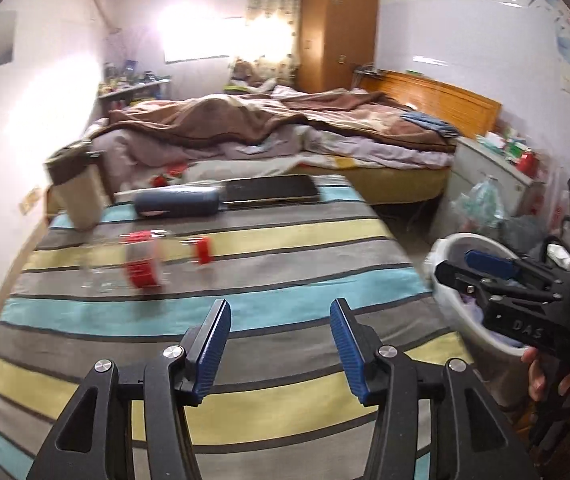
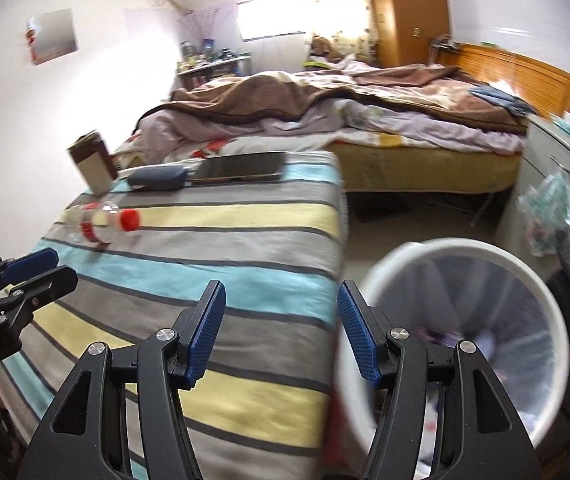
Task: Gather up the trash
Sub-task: 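Move both open tools from the bin back to the bedspread, then grasp the clear plastic bottle with red label around its middle with right tool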
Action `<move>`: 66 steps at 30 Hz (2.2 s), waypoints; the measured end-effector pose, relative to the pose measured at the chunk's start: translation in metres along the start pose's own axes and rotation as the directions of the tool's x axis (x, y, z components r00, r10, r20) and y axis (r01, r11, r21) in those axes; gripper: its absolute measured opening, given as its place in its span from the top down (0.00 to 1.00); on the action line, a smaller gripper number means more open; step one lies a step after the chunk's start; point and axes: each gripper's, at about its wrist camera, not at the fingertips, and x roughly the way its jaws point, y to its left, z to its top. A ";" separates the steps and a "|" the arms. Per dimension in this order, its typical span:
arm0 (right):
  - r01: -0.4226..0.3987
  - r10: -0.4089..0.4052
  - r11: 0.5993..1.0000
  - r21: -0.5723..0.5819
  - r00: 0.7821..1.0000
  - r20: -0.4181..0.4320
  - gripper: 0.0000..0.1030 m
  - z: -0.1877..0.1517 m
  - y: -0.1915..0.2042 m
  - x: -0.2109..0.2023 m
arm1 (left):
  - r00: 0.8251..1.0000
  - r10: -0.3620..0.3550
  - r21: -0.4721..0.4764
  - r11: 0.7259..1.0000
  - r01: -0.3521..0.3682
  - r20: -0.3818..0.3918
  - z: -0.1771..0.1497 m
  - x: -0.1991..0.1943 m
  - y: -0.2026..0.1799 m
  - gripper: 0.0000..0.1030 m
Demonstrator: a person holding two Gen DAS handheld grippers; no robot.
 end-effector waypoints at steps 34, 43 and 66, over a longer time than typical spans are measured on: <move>-0.344 0.306 0.877 -0.336 0.938 -0.162 0.41 0.062 0.178 0.103 | 0.983 0.175 -0.226 0.957 -0.182 -0.049 -0.021 -0.006 0.177 0.47; -0.383 0.267 0.732 -0.563 0.922 -0.281 0.25 0.056 0.208 0.116 | 0.983 0.169 -0.264 0.948 -0.180 -0.064 -0.028 -0.004 0.194 0.47; -0.335 0.170 0.725 -0.601 0.934 -0.315 0.24 0.060 0.236 0.140 | 0.983 0.165 -0.303 0.935 -0.183 -0.086 -0.036 -0.001 0.208 0.47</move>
